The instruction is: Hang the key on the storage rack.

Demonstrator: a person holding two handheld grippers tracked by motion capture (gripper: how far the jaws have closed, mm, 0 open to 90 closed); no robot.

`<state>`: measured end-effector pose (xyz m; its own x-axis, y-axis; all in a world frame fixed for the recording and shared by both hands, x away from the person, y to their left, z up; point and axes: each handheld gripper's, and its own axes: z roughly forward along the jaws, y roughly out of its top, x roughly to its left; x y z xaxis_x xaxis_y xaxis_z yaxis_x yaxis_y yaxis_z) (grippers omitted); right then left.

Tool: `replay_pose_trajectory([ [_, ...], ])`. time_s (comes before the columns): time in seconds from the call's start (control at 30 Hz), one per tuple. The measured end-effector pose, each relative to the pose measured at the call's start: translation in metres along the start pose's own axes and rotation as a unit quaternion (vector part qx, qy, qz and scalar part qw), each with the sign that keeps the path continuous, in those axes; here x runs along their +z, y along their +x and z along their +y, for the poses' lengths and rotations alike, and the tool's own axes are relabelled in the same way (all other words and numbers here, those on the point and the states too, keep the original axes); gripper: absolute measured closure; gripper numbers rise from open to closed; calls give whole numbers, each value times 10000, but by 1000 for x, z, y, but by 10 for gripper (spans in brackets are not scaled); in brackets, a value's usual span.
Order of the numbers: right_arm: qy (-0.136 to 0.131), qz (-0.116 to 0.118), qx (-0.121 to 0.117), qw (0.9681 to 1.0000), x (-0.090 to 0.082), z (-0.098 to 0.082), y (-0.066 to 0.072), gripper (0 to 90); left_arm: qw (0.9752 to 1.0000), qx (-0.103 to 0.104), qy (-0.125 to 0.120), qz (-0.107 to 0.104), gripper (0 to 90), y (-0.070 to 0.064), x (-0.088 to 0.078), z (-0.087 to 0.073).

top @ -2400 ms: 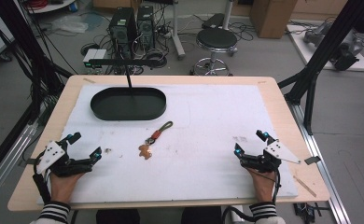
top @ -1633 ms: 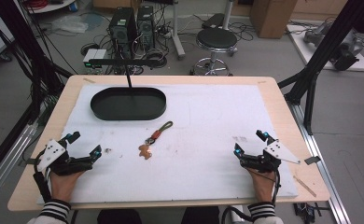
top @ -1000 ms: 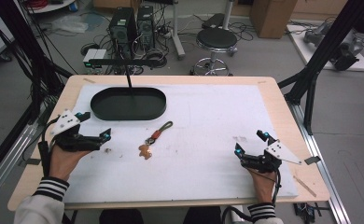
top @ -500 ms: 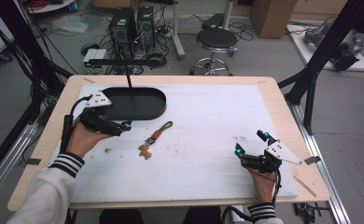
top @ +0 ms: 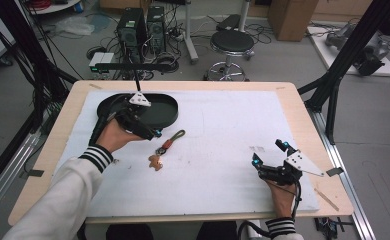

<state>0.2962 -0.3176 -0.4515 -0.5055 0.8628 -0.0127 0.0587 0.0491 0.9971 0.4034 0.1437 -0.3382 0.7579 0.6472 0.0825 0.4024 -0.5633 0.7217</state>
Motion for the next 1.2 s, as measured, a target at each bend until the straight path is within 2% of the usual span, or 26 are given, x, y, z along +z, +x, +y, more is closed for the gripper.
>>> replay_pose_trajectory([
  [0.13, -7, -5, -13, 10000, 0, 0, 0, 4, 9999, -44, 112, -68, 20, -2, 10, 4],
  [0.3, -17, -6, 46, 10000, -1, 0, 0, 4, 9990, -2, 434, -125, 21, -7, 25, 8],
  [0.33, -19, -1, 48, 10000, -1, 0, 0, 4, 9982, 0, 570, -167, 20, -8, 31, 9],
  [0.37, -19, -1, 48, 10000, -1, 0, 0, 4, 9982, 0, 570, -167, 21, -8, 31, 9],
  [0.4, -25, -9, 44, 10000, -1, 0, 0, 4, 9972, 17, 724, -181, 20, -9, 36, 9],
  [0.5, -26, -7, 47, 10000, -1, 0, 0, 4, 9964, 18, 829, -203, 21, -11, 42, 9],
  [0.53, -53, -20, 5, 10000, 0, 0, -1, 4, 9952, 42, 947, -238, 21, -12, 46, 8],
  [0.63, -50, -12, 28, 10000, 0, 0, 0, 4, 9942, 43, 1038, -281, 20, -13, 51, 8],
  [0.67, -41, -17, 26, 10000, -1, 0, -1, 4, 9929, 31, 1141, -322, 21, -14, 55, 7],
  [0.73, -49, -8, 53, 10000, -1, 0, -1, 4, 9926, 25, 1170, -330, 20, -14, 56, 6],
  [0.8, -47, -13, 64, 10000, -1, 0, -1, 4, 9906, 31, 1323, -340, 20, -15, 62, 5],
  [0.83, -47, -13, 64, 10000, -1, 0, -1, 4, 9906, 31, 1323, -340, 21, -15, 62, 5],
  [1.0, -52, -6, 85, 10000, -1, 0, -1, 4, 9873, -6, 1548, -349, 22, -18, 69, 4],
  [1.1, -54, -13, 80, 10000, -1, 0, -1, 4, 9865, 12, 1598, -346, 109, -20, 71, 4],
  [1.2, -78, -18, 64, 9999, -1, 0, -1, 4, 9851, -47, 1686, -326, 110, -21, 74, 3],
])
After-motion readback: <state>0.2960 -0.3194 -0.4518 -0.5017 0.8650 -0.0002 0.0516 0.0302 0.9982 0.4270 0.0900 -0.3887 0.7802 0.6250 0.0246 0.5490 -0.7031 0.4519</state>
